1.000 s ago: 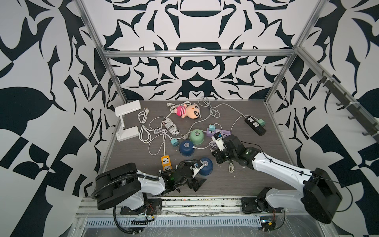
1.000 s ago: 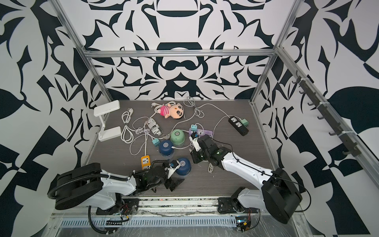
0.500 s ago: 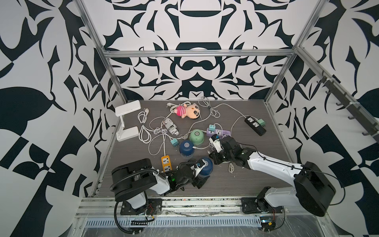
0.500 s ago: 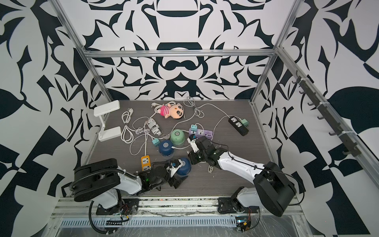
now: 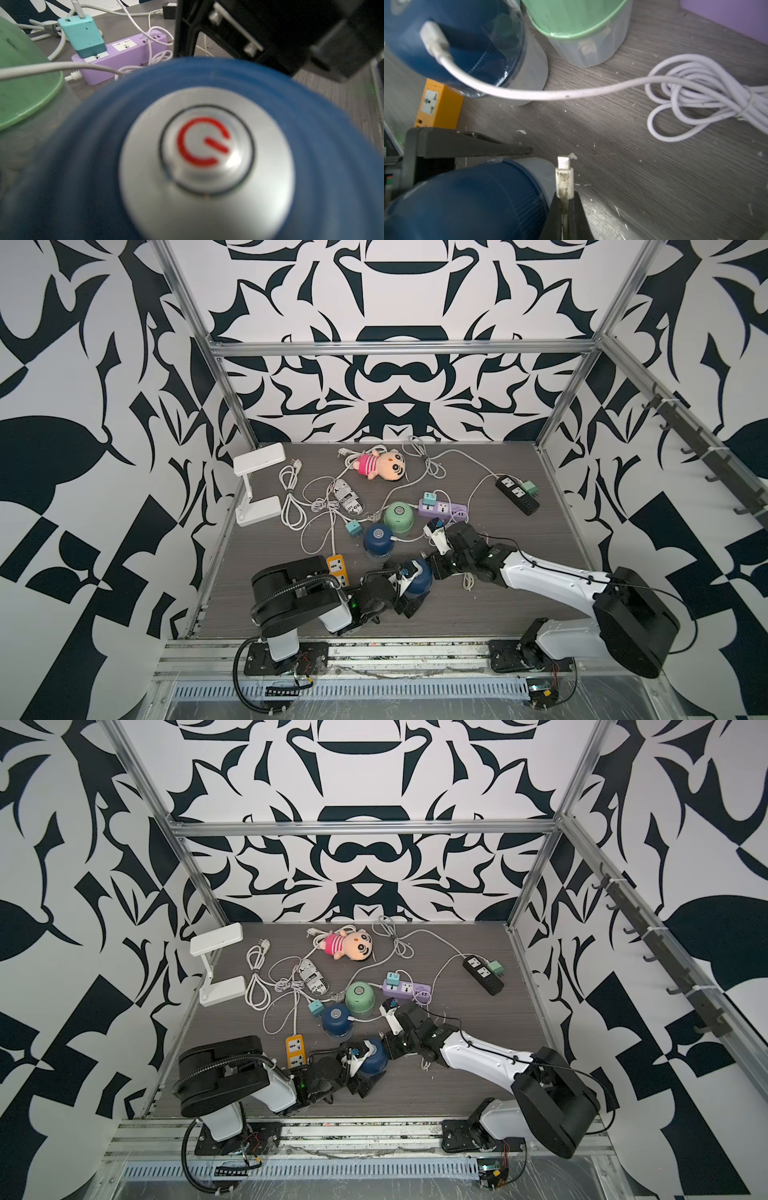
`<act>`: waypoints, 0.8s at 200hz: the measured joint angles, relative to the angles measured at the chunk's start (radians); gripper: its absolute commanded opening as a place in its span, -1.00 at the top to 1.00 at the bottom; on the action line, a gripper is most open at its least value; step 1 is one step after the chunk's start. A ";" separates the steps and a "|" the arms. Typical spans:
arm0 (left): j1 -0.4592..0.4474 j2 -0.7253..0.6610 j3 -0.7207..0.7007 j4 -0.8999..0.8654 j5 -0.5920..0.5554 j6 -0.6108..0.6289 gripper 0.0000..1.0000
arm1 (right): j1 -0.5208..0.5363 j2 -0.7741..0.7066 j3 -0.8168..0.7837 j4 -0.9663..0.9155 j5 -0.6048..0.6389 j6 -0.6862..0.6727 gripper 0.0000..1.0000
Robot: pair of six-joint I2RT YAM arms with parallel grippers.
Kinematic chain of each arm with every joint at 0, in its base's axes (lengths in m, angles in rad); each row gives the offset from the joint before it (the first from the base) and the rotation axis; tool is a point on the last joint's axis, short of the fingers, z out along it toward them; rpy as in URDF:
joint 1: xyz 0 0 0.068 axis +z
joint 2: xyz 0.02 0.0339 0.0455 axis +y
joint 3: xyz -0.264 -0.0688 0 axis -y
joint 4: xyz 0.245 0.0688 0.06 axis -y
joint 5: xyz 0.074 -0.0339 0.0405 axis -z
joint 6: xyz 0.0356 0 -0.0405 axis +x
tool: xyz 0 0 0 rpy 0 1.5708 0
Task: Charge the cordless meat grinders
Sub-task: Pick up the cordless meat grinder at the center of the board.
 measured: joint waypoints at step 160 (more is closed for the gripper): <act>0.003 0.047 0.005 0.057 -0.043 -0.018 -0.35 | 0.031 -0.164 -0.029 -0.106 0.061 0.004 1.00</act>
